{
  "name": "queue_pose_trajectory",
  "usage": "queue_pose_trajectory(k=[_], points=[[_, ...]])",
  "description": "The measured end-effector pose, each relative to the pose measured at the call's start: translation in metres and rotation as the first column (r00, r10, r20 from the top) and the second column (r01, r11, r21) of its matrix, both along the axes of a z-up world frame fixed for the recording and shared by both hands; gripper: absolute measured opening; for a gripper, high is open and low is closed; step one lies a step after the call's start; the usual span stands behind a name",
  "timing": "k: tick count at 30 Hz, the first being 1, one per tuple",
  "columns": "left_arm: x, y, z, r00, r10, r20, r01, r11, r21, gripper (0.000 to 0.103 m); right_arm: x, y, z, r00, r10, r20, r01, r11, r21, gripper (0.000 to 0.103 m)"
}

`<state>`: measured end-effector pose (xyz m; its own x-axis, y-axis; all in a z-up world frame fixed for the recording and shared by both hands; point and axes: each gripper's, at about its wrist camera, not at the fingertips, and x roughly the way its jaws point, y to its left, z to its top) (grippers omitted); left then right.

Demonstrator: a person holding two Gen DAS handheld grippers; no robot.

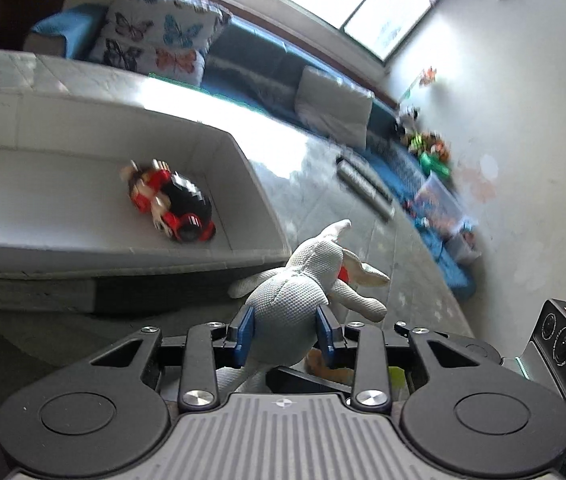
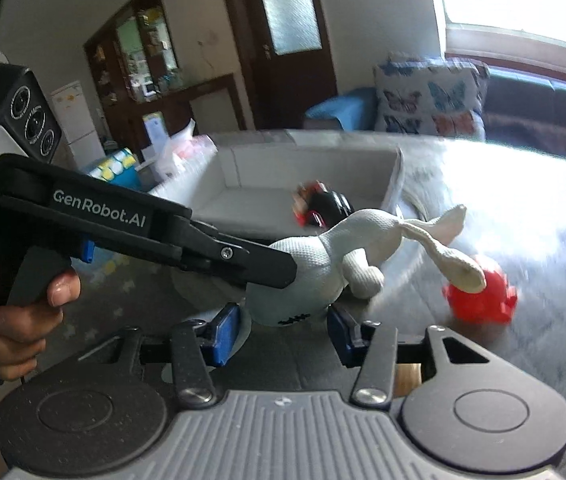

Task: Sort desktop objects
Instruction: 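Close the left tool on the white plush rabbit and lift it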

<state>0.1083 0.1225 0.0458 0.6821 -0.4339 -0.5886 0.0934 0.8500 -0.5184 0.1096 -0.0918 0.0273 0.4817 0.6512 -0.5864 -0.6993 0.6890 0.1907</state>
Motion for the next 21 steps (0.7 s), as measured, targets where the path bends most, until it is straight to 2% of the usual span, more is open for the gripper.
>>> queue_pose_trajectory(k=[5, 13, 18, 21], points=[[0.003, 0.022, 0.023, 0.996, 0.067, 0.053, -0.067, 0.998, -0.005, 0.036, 0.017, 0.026, 0.028, 0.997, 0.045, 0.067, -0.047, 0.999, 0.017, 0.049], [0.028, 0.068, 0.040, 0.976, 0.203, 0.074, -0.203, 0.979, -0.014, 0.036, 0.055, 0.085, 0.043, 0.991, 0.095, 0.090, -0.098, 0.995, 0.028, 0.045], [0.042, 0.098, 0.041, 0.962, 0.267, 0.059, -0.267, 0.964, -0.001, 0.036, 0.080, 0.120, 0.039, 0.990, 0.129, 0.058, -0.132, 0.990, 0.049, 0.044], [0.052, 0.113, 0.035, 0.953, 0.303, 0.024, -0.304, 0.953, 0.014, 0.036, 0.097, 0.140, 0.031, 0.990, 0.139, 0.008, -0.139, 0.989, 0.057, 0.044]])
